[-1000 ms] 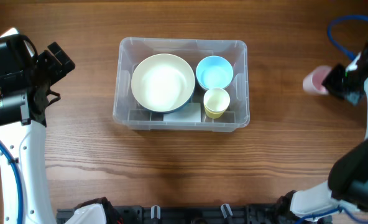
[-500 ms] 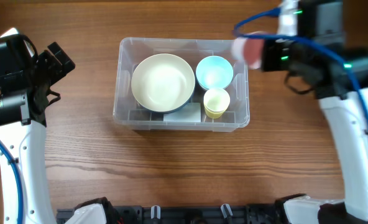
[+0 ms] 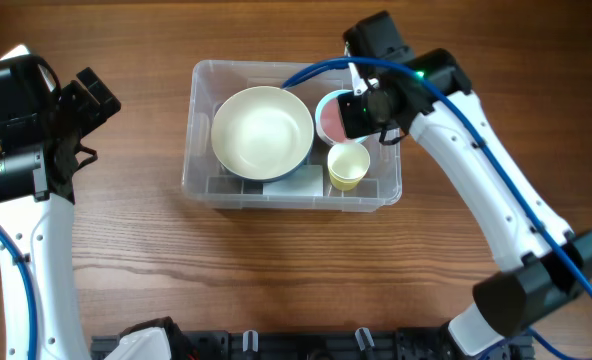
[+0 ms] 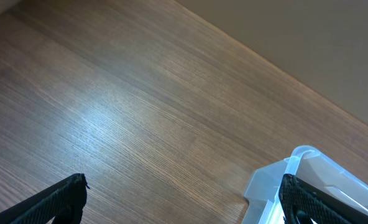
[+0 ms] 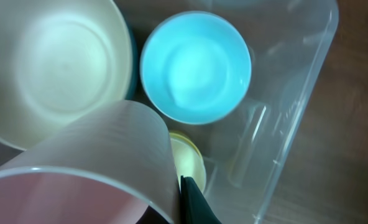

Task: Pack container
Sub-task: 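Lower the pink cup into the pale green cup and release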

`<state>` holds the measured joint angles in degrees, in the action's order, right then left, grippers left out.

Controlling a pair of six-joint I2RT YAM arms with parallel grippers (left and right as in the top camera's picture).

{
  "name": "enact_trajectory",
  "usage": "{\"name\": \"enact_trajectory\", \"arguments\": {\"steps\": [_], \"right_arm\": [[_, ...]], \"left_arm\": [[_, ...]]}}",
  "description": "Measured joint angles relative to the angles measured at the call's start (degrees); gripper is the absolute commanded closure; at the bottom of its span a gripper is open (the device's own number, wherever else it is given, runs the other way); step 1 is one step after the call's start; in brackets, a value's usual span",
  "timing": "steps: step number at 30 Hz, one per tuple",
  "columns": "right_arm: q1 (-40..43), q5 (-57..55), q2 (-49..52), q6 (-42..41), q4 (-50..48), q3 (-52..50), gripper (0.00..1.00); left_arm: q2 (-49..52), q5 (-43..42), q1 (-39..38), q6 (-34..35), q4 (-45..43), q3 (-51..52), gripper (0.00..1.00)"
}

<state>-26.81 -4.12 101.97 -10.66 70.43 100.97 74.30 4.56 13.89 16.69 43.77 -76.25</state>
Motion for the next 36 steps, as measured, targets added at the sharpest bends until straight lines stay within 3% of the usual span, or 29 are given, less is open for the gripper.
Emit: {"name": "enact_trajectory", "arguments": {"steps": [14,32,34,36], "right_arm": [[0.0,-1.57,1.2,-3.15,6.6,-0.31,0.96],[0.0,-1.77,1.22,-3.67,4.76,-4.9,0.96],[0.0,-1.77,1.22,-3.65,4.66,-4.9,0.86],[0.0,-1.77,1.22,-3.93,4.57,-4.9,0.68]], "left_arm": [[0.0,0.0,0.0,0.0,0.0,0.0,0.0],[0.0,0.0,0.0,0.0,0.0,0.0,0.0],[0.0,0.0,0.0,0.0,0.0,0.0,0.0],[0.0,0.0,0.0,0.0,0.0,0.0,0.0]]}}
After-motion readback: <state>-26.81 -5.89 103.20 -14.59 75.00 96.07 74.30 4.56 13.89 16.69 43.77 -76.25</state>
